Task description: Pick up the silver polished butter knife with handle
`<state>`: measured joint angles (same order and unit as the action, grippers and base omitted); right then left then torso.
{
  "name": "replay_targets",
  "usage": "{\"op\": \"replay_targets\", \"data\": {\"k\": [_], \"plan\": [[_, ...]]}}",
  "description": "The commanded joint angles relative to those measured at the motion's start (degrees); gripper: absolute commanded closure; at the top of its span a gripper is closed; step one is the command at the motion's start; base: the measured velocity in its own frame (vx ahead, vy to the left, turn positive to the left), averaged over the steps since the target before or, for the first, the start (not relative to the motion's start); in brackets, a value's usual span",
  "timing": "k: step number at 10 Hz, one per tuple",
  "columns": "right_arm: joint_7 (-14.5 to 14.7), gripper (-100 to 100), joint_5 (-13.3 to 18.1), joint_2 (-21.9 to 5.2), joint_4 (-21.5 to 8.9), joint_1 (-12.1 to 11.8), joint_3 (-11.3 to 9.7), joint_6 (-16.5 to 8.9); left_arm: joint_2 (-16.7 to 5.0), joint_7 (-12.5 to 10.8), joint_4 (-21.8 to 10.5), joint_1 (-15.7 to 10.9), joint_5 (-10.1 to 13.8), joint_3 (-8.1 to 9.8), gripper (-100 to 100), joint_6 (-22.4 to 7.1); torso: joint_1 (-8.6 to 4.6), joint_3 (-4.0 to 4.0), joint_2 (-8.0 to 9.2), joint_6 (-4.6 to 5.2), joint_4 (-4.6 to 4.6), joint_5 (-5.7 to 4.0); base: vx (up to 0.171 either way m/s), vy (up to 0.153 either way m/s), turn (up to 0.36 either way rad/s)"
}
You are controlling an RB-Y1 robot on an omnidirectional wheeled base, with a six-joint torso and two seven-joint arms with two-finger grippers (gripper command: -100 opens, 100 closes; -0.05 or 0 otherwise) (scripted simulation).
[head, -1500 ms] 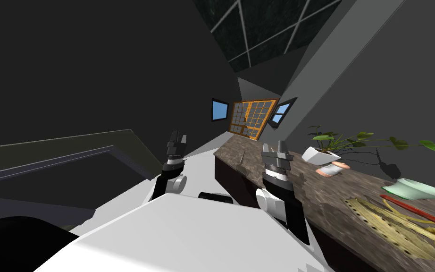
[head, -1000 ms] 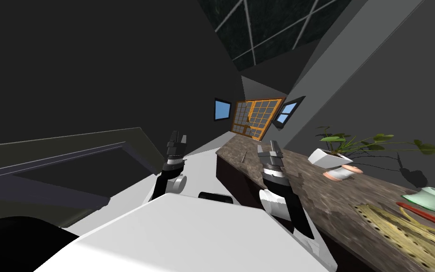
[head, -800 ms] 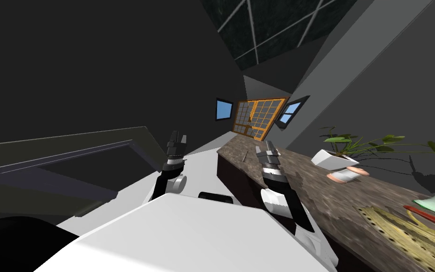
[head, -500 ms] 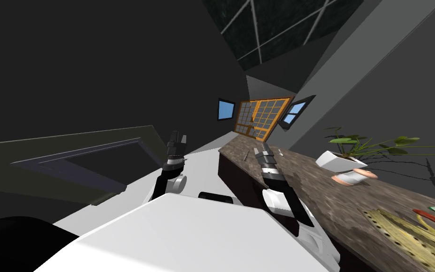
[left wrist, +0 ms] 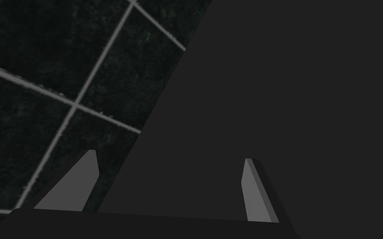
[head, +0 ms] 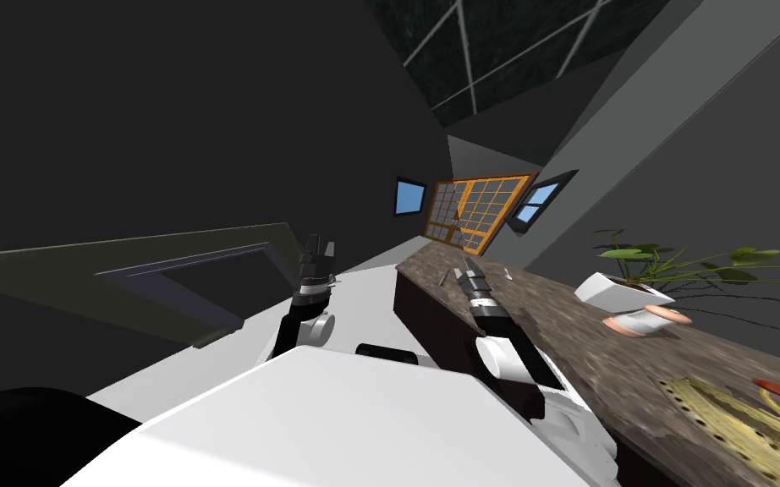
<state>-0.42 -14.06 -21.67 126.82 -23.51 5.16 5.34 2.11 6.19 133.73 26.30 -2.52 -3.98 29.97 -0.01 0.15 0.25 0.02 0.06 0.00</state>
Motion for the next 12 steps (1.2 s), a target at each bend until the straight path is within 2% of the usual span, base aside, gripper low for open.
{"op": "replay_targets", "data": {"k": [1, 2, 3, 4, 5, 6, 7, 8, 10, 11, 12], "plan": [[0.73, -100, -1.29, -2.6, -1.71, 0.94, 0.42, -2.86, 0.0, 0.0, 0.0, 0.0, 0.0, 0.0, 0, 0.0, 0.0, 0.0, 0.0, 0.0, 0.0, 0.0, -0.075, 0.002, 0.107], [0.73, -100, -1.29, -2.6, -1.71, 0.94, 0.42, -3.04, 0.0, 0.0, 0.0, -0.01, 0.0, 0.0, 0, 0.0, -0.04, 0.0, 0.01, -0.02, 0.0, -0.01, -0.068, 0.003, 0.069], [1.39, -100, -2.42, -4.85, -2.98, 1.55, 0.77, -5.2, 0.0, 0.0, 0.0, 0.0, 0.0, 0.0, 0, 0.0, -0.03, 0.0, -0.01, 0.0, 0.0, -0.01, -0.079, 0.016, 0.126], [1.39, -100, -2.42, -4.85, -2.98, 1.55, 0.77, -5.57, 0.0, 0.0, 0.0, 0.0, 0.0, 0.0, 0, 0.0, 0.0, 0.01, 0.03, -0.02, 0.0, 0.0, -0.066, 0.02, 0.06], [2.08, -100, -3.56, -7.11, -4.27, 2.16, 1.07, -7.45, 0.0, 0.0, 0.0, 0.0, 0.0, 0.0, 0, 0.0, 0.02, 0.0, -0.01, 0.0, 0.0, 0.0, -0.057, 0.027, 0.092], [2.08, -100, -3.56, -7.11, -4.27, 2.16, 1.07, -8.13, 0.0, 0.0, 0.0, 0.0, 0.0, 0.0, 0, 0.0, 0.04, -0.03, -0.04, -0.02, -0.01, 0.01, -0.059, 0.018, 0.073], [2.79, -100, -4.7, -9.38, -5.58, 2.76, 1.32, -10.24, 0.0, 0.0, 0.0, 0.0, 0.0, 0.0, 0, 0.0, 0.02, -0.03, -0.04, 0.0, -0.01, 0.01, -0.081, 0.027, 0.134], [2.79, -100, -4.7, -9.38, -5.58, 2.76, 1.32, -10.69, 0.0, 0.0, 0.0, 0.0, 0.0, 0.0, 0, 0.0, 0.04, 0.0, 0.01, -0.02, 0.0, 0.01, -0.059, 0.011, 0.054], [4.26, -100, -6.98, -13.4, -8.24, 3.91, 1.61, -14.73, 0.0, 0.0, 0.0, 0.0, 0.0, 0.0, 0, 0.0, -0.01, -0.03, -0.05, -0.01, -0.01, 0.0, -0.063, 0.02, 0.142], [4.26, -100, -6.98, -14.01, -8.24, 3.91, 1.61, -15.77, 0.0, 0.0, 0.0, 0.0, 0.0, 0.0, 0, 0.0, 0.02, -0.02, -0.03, -0.02, -0.01, 0.01, -0.046, 0.02, 0.051], [5.03, -100, -8.1, -16.15, -9.6, 4.44, 1.63, -17.98, 0.0, 0.0, 0.0, 0.01, 0.0, 0.0, 0, 0.0, 0.01, -0.05, -0.08, 0.02, -0.02, 0.0, -0.03, 0.032, 0.096]]}}
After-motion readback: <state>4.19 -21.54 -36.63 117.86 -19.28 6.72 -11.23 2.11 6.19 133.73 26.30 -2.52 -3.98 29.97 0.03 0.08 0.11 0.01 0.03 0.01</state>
